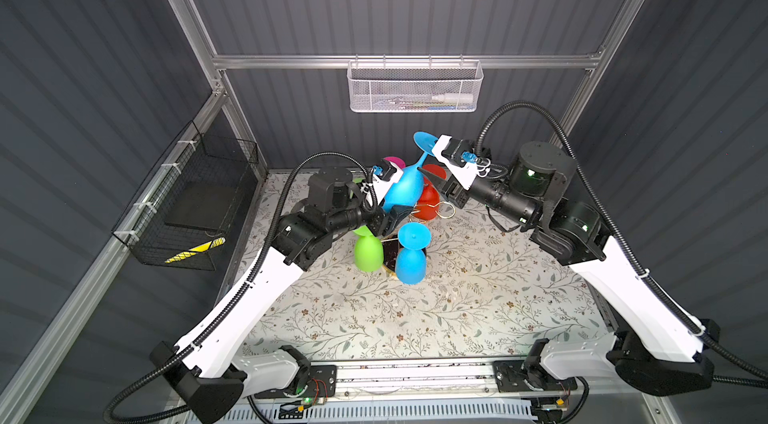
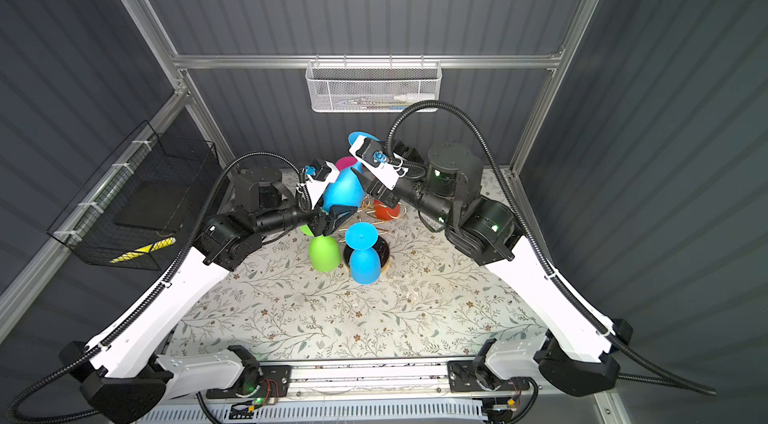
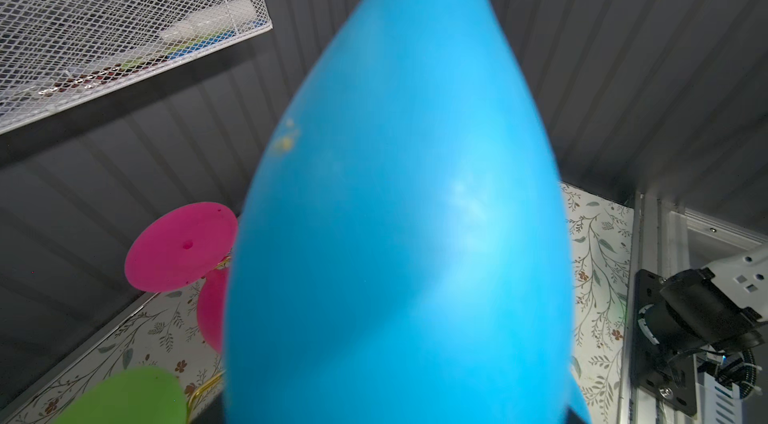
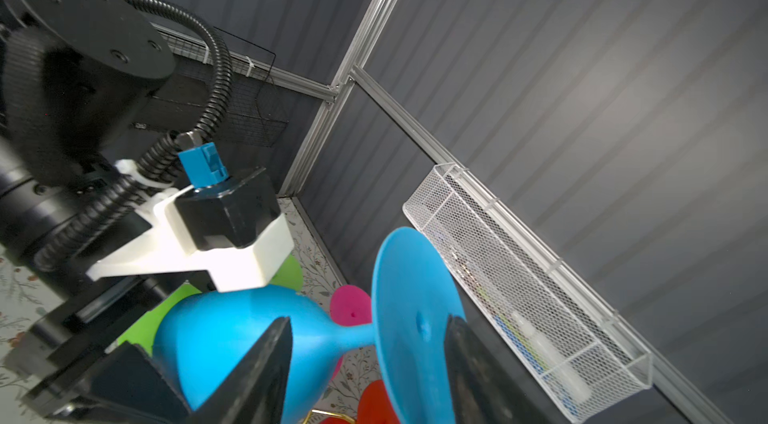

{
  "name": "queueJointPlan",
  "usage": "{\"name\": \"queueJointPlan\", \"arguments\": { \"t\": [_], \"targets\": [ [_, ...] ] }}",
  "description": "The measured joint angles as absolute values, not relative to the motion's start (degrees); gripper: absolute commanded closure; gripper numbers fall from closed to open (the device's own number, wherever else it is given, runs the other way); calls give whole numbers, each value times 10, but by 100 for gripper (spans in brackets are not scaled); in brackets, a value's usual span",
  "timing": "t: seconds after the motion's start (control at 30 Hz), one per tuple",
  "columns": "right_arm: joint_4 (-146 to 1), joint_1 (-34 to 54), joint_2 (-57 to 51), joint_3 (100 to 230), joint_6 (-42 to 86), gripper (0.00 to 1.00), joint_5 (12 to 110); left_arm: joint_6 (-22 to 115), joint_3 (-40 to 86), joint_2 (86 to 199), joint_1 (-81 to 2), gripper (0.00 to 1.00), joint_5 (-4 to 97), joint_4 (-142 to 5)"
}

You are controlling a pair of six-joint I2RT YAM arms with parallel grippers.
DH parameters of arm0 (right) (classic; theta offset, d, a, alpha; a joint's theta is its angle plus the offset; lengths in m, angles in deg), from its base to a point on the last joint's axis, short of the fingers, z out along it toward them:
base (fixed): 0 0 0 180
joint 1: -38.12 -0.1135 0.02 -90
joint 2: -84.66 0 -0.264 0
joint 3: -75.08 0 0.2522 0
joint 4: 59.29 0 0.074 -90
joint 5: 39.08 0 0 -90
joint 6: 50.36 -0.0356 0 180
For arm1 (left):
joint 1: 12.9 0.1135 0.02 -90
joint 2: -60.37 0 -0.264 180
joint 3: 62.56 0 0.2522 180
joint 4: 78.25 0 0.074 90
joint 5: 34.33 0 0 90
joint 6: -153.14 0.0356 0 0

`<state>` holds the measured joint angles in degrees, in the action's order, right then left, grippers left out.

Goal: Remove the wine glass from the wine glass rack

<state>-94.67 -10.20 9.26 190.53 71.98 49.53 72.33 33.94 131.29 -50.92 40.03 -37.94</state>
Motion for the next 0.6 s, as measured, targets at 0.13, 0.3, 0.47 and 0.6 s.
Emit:
{"name": "queueJointPlan", "arguments": {
  "t": [0.13,0.3,0.47,0.6],
  "targets": [
    [-928,-103,93,1905,737,45,477,723,333,1308,-509,30,400,-383],
    [-918,-103,92,1905,753,47,464,723,330,1305,-509,30,399,-384],
    [-915,-103,90,1905,762,49,462,723,330,1302,-509,30,397,-384],
    [-915,-105,84,1906,768,56,460,723,330,1300,-509,30,395,-384]
  ]
}}
